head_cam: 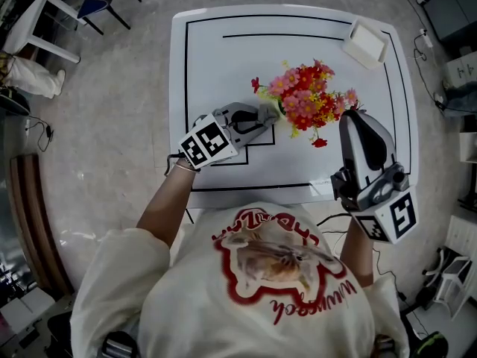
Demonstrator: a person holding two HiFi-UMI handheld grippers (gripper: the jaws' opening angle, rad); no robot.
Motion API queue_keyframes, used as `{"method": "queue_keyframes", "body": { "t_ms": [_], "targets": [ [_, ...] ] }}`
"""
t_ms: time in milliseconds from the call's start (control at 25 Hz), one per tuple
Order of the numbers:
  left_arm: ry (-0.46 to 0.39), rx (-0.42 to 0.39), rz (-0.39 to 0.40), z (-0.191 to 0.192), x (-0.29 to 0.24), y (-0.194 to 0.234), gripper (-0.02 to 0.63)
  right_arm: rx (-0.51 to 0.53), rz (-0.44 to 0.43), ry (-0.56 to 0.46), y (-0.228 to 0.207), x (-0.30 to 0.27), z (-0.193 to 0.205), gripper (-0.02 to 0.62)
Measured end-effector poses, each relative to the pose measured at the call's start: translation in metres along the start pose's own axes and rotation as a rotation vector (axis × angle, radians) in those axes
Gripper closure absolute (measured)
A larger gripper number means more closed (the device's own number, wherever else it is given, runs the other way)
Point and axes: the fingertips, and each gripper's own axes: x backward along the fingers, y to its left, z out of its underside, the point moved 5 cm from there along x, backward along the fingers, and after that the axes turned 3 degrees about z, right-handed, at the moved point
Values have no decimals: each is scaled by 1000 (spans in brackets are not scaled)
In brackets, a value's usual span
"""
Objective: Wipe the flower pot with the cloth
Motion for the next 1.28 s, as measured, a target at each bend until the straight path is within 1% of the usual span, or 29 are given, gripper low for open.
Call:
{"method": "queue_keyframes", "body": {
  "t_ms": [120,240,360,440,600,960,1080,1200,1280],
  "targets": [
    [13,8,3,-3,-1,-5,565,-1,-1,2,3,1,0,596],
    [33,19,-11,-4,-5,-8,564,-9,6,3,2,3,2,597],
    [19,44,-15,-7,-8,-13,565,-15,7,1,2,3,3,597],
    [9,45,-7,-11,-9,-18,565,-13,4,0,3,3,3,596],
    [22,42,-7,-15,-16,-25,563,-16,7,-1,1,5,4,595],
    [14,78,-10,-22,-37,-39,565,-24,-2,7,-7,4,7,597],
    [2,103,-24,-25,-41,-39,563,-27,-10,10,-12,4,8,597],
    [-11,111,-37,-28,-45,-43,563,-31,-26,13,-18,4,7,596],
    [-34,110,-49,-30,-46,-46,563,-30,-44,15,-23,3,6,596]
  ]
}}
